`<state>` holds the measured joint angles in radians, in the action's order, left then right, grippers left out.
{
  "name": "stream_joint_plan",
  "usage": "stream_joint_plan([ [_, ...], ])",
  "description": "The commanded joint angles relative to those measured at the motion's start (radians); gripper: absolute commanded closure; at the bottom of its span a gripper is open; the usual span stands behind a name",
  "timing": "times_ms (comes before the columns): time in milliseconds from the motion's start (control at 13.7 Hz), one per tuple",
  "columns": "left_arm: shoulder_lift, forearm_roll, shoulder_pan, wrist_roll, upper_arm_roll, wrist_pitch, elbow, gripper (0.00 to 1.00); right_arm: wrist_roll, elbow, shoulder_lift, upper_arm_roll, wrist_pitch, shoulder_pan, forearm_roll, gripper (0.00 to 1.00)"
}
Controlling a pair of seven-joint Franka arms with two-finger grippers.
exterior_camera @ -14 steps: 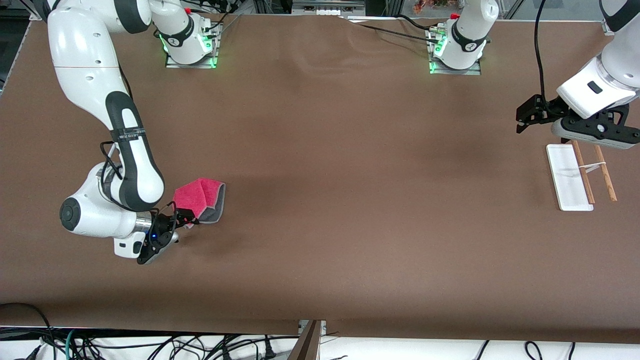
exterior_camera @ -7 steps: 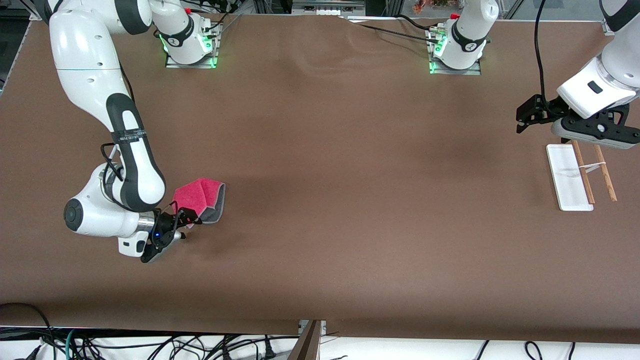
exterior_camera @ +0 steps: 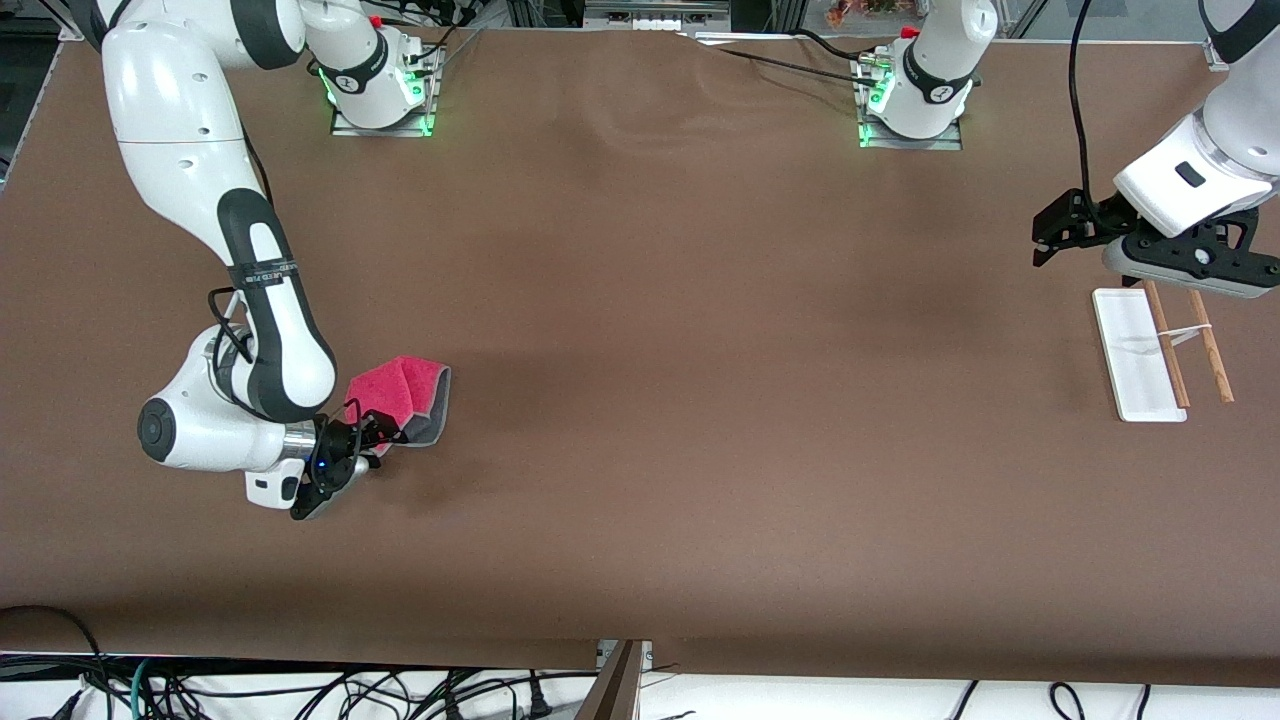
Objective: Pass towel and hang on rack
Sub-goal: 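Close the right gripper on the pink towel's edge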
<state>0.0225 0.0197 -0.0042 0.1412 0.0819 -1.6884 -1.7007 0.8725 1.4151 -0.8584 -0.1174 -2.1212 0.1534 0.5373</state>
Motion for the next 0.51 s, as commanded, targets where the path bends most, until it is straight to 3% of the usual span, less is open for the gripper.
stream_joint_plan([
  [0,-0.001,-0.009,0.001,0.000,0.001,0.015,0.018,0.00,0.040,0.010,0.009,0.004,0.010,-0.011,0.024,0.49],
  [440,-0.001,-0.009,0.001,0.001,0.001,0.016,0.018,0.00,0.045,0.010,0.009,0.004,0.037,-0.026,0.024,0.70],
])
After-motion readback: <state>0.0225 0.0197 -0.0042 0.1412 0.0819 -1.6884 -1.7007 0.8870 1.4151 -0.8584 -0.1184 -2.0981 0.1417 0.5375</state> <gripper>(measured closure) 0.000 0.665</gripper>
